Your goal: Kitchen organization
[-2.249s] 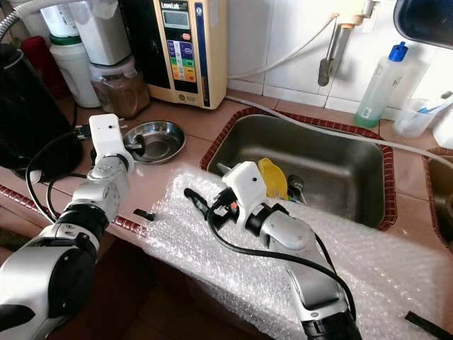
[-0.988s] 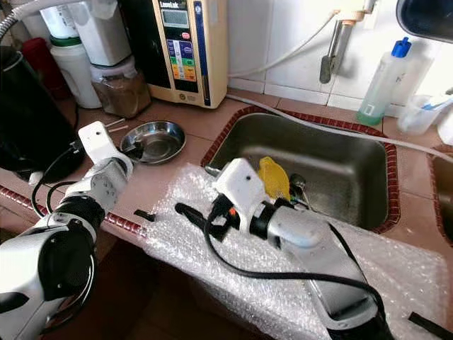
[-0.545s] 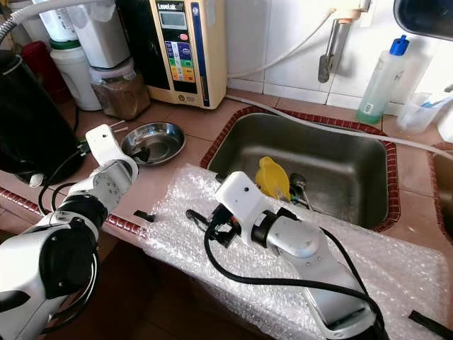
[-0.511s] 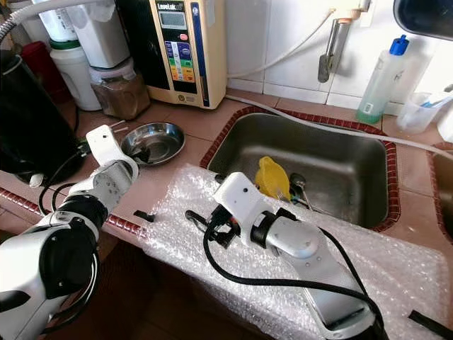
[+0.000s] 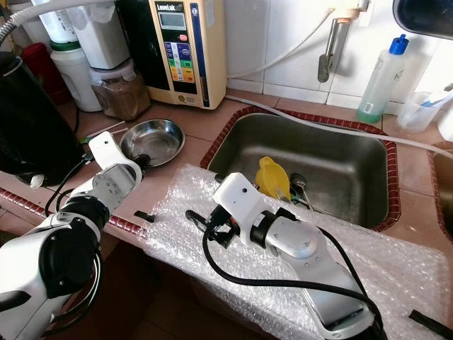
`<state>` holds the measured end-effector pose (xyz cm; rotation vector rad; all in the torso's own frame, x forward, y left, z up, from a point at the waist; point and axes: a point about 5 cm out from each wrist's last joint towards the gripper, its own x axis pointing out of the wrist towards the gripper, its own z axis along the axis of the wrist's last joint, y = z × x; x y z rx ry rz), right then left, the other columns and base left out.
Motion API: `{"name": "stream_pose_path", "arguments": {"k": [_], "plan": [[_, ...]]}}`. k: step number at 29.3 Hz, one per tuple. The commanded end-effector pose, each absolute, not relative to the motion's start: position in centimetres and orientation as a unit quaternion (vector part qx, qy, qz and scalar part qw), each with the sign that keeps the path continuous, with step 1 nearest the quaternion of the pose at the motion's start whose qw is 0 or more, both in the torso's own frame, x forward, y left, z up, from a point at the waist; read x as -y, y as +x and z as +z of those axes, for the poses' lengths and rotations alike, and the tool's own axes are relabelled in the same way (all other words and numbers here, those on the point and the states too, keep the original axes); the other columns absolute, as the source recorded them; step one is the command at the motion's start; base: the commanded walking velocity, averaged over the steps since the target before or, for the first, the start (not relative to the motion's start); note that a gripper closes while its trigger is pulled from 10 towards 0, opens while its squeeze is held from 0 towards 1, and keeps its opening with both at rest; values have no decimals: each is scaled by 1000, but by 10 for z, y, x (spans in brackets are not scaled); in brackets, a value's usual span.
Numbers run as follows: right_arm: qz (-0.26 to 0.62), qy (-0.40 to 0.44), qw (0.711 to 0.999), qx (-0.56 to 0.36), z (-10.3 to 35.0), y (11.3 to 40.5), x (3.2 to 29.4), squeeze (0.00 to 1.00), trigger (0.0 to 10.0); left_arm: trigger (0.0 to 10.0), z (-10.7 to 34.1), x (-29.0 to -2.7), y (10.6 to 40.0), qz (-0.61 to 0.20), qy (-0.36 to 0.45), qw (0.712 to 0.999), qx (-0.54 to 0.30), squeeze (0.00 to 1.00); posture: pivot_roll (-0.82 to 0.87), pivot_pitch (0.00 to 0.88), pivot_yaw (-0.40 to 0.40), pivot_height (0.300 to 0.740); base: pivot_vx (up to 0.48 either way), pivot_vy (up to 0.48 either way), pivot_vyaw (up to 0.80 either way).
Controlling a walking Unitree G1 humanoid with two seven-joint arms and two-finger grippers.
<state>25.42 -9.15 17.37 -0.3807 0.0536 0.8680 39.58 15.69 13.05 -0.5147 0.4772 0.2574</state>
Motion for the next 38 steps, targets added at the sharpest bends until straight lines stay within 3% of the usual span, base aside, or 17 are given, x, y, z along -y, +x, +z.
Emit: {"name": "stream_pose_path", "arguments": {"k": [1, 17, 26, 32, 38], "plan": [[424, -185, 886, -22, 174, 254, 88, 0, 10000, 0, 128, -161, 394, 132, -249, 928, -243, 0, -92, 0, 130, 740, 0, 0, 0], [408, -212, 887, -27, 168, 262, 91, 0, 10000, 0, 117, -177, 388, 166, -234, 927, -243, 0, -65, 0, 113, 740, 0, 0, 0], [406, -217, 888, -28, 165, 268, 91, 0, 10000, 0, 111, -192, 383, 166, -234, 938, -196, 0, -49, 0, 104, 740, 0, 0, 0], [390, -210, 896, -24, 165, 275, 93, 0, 10000, 0, 114, -200, 383, 179, -216, 946, -164, 0, -36, 0, 93, 740, 0, 0, 0], [345, -201, 917, -16, 168, 290, 99, 0, 10000, 0, 119, -191, 384, 151, -185, 963, -125, 0, -22, 0, 80, 740, 0, 0, 0]]}}
